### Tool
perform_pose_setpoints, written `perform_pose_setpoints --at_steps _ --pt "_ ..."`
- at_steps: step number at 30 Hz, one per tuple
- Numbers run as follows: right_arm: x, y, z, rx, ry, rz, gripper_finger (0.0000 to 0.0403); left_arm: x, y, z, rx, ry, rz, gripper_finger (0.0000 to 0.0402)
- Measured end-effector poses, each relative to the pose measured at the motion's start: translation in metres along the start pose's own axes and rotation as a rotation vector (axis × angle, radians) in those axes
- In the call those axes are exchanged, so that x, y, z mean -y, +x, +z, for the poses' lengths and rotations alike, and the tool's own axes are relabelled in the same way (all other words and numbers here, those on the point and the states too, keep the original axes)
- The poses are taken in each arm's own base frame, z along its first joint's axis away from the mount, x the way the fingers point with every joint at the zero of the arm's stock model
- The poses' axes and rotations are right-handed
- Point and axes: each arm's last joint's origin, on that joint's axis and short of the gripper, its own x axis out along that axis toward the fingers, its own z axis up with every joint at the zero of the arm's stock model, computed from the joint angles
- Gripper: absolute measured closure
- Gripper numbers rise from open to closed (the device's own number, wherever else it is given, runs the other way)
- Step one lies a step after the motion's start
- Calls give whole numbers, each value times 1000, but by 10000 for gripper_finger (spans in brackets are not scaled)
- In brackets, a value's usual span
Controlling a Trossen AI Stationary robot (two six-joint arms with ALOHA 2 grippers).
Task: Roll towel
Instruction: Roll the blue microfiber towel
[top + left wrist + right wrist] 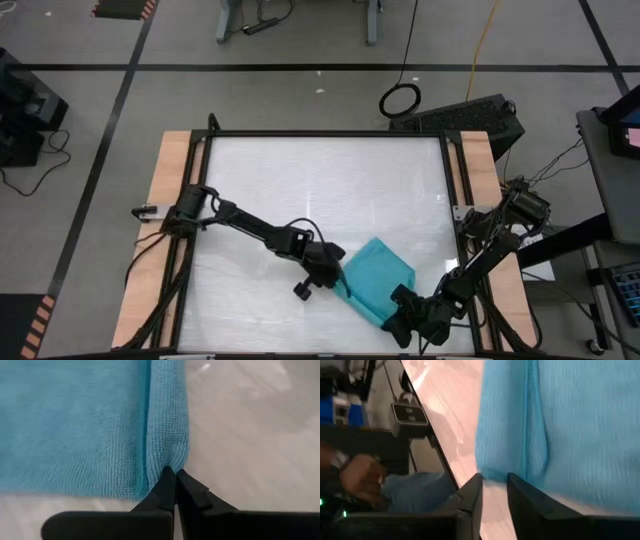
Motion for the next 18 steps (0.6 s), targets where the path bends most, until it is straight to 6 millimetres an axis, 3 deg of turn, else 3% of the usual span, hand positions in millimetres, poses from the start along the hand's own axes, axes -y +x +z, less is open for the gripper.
perform_pose_setpoints --at_steps 6,13,18 --pt "-6 -16 4 -46 -74 -12 275 7 -1 -8 -49 -68 -147 397" --pt "-1 -34 13 -25 -97 -120 265 -1 -6 -16 -76 -421 -220 398" --pt "-8 -35 14 -4 -243 -58 266 -9 -9 -21 -93 -616 -231 399"
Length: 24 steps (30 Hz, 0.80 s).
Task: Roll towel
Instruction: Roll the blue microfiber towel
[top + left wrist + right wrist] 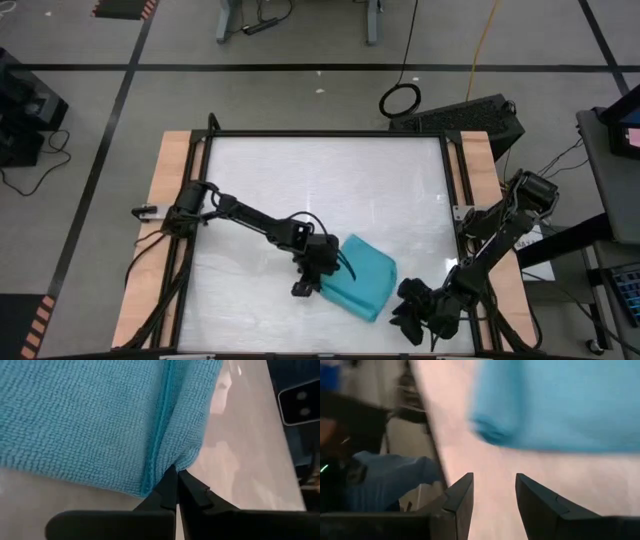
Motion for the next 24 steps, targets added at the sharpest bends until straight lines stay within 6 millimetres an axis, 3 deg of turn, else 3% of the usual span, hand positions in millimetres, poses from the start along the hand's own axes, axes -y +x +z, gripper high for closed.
perform_pose_setpoints --at_steps 4,11,24 --pt "-12 0 5 96 -243 98 266 0 0 1 14 -54 -40 399" --pt "-12 4 18 154 -525 67 267 1 1 4 36 -50 -76 400" --pt "-15 12 46 172 -701 137 267 -3 -3 7 63 -44 -93 400"
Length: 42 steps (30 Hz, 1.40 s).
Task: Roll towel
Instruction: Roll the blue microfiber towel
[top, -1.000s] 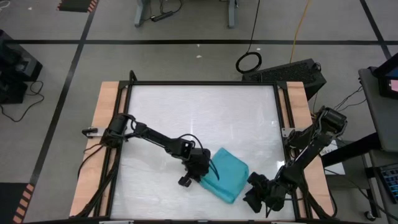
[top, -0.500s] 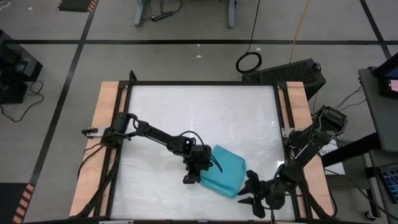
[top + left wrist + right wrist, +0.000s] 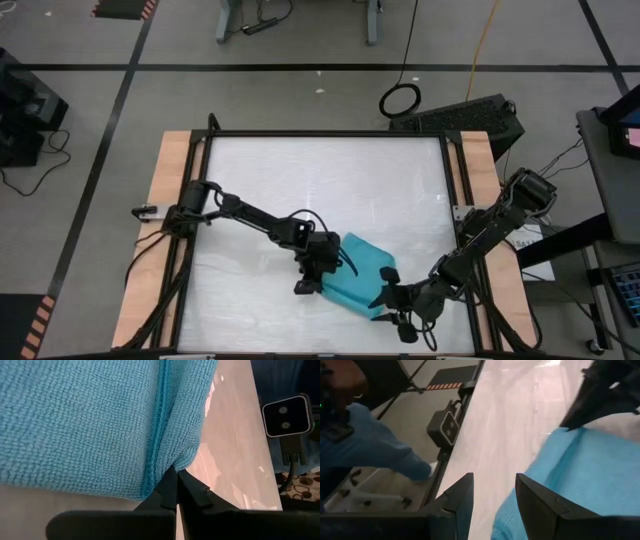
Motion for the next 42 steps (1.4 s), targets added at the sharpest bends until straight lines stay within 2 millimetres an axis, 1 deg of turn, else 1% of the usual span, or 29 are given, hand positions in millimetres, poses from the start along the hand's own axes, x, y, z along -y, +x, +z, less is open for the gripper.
perform_pose_setpoints --at_steps 6,11,18,23,37,42 --pt "-1 0 0 -35 -13 57 267 -7 -5 4 34 4 4 400" --pt "1 2 -3 -52 -31 46 267 -12 -9 5 45 0 9 400" --pt "5 15 -19 -134 -16 15 267 -17 -14 6 53 4 3 400" --pt "11 17 -28 -194 32 -63 267 -18 -14 6 54 6 -3 400" --pt "9 17 -24 -149 18 -96 267 -18 -15 6 53 13 -14 400" --pt "10 17 -23 -170 -9 -137 267 -18 -15 6 53 13 -15 400"
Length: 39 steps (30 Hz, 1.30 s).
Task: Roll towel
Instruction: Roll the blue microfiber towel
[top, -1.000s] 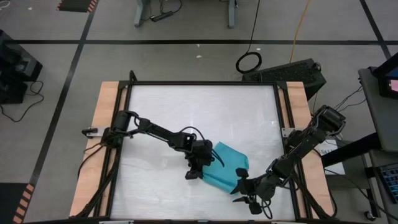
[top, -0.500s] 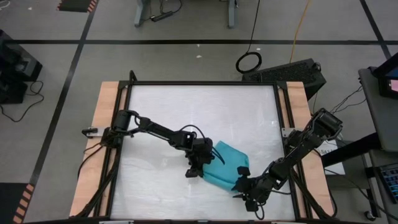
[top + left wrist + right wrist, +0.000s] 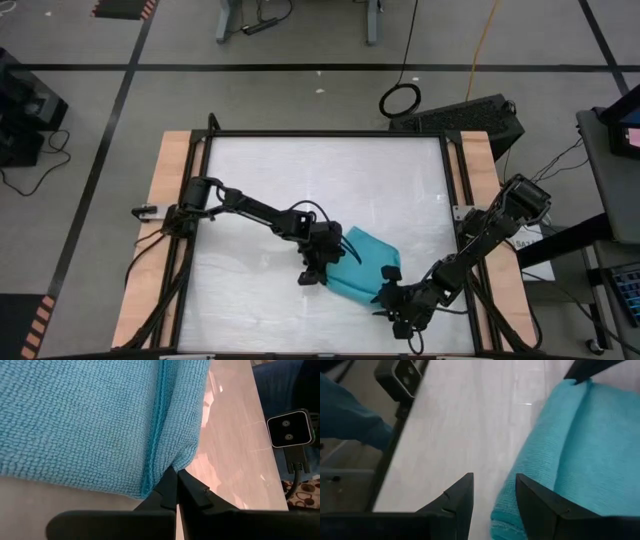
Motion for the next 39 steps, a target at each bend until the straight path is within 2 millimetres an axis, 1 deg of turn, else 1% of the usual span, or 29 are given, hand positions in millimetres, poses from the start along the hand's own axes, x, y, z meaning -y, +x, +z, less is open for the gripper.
perform_pose_setpoints --at_steps 6,13,16,20,23,25,27,33,34,36,39 --pt "1 -1 -2 -28 9 -16 264 0 0 0 -1 0 -4 400" --pt "4 0 -8 -83 49 -54 246 0 0 0 0 -2 -5 400" --pt "1 4 -14 -90 54 -51 233 0 0 0 0 -3 -6 400" --pt "-2 12 -24 -127 108 -62 216 1 0 1 4 -4 -12 400" --pt "-3 16 -31 -133 179 -97 217 1 0 2 15 5 -32 400" --pt "-2 19 -35 -139 211 -118 233 2 0 3 21 13 -55 400" --pt "-2 19 -36 -143 230 -131 260 4 1 4 22 15 -83 400" --pt "1 18 -40 -193 261 -155 373 11 5 3 4 2 -141 400" --pt "1 18 -40 -202 257 -150 387 12 6 3 0 -7 -144 400" --pt "3 19 -39 -212 260 -146 394 16 9 2 -10 -38 -148 400" --pt "7 21 -36 -233 260 -136 387 18 11 0 -21 -83 -112 400"
